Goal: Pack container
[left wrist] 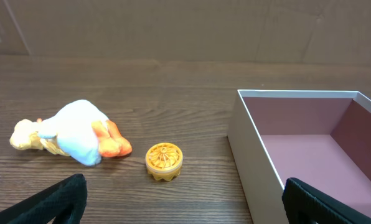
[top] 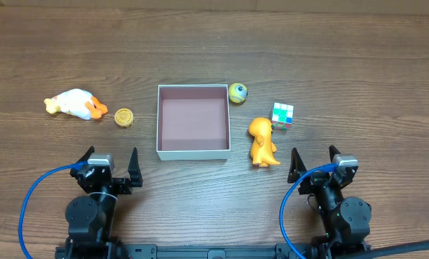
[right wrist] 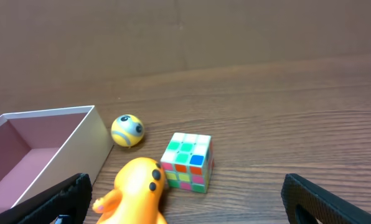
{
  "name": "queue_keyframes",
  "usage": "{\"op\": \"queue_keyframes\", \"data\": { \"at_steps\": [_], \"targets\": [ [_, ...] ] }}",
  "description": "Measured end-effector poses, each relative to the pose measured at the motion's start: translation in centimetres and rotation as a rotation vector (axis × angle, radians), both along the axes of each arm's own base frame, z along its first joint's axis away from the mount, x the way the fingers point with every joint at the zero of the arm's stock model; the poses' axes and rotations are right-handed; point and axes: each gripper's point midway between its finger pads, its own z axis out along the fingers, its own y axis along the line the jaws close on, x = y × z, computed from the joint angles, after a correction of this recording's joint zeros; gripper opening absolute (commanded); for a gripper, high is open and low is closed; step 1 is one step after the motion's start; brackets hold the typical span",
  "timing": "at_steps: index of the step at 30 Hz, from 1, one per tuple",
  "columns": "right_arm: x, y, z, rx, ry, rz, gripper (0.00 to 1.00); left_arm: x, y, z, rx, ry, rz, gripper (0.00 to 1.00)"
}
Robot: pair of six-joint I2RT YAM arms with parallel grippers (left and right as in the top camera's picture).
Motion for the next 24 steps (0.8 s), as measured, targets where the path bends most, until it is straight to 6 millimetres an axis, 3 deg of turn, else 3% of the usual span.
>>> {"op": "queue_keyframes", "data": {
  "at_steps": [5,10,16,18,21,24],
  "targets": [
    [0.3,-0.3,1.5,0.052,-0.056,-0.028,1.0,0.0,0.0,0.0,0.0,0.0,0.0,1.0],
    [-0.6,0.1,1.9,0.085,0.019,-0.009,1.0,0.0,0.0,0.0,0.0,-0.001,0.0,1.0],
    [-1.4,0.4,9.5,0.098,0.057,0.009,1.0,0.0,0.0,0.0,0.0,-0.001,0.0,1.0],
    [-0.7,0.9,11.4,0.097,0.161,0.031,1.0,0.0,0.0,0.0,0.0,-0.001,0.0,1.0],
    [0.7,2.0,11.3,0.103,0.389,0.074,1.0,0.0,0.0,0.0,0.0,-0.002,0.0,1.0],
    [3.4,3.7,10.5,0.131,0.536,0.145,1.0,0.0,0.0,0.0,0.0,-0.001,0.0,1.0]
  ]
}}
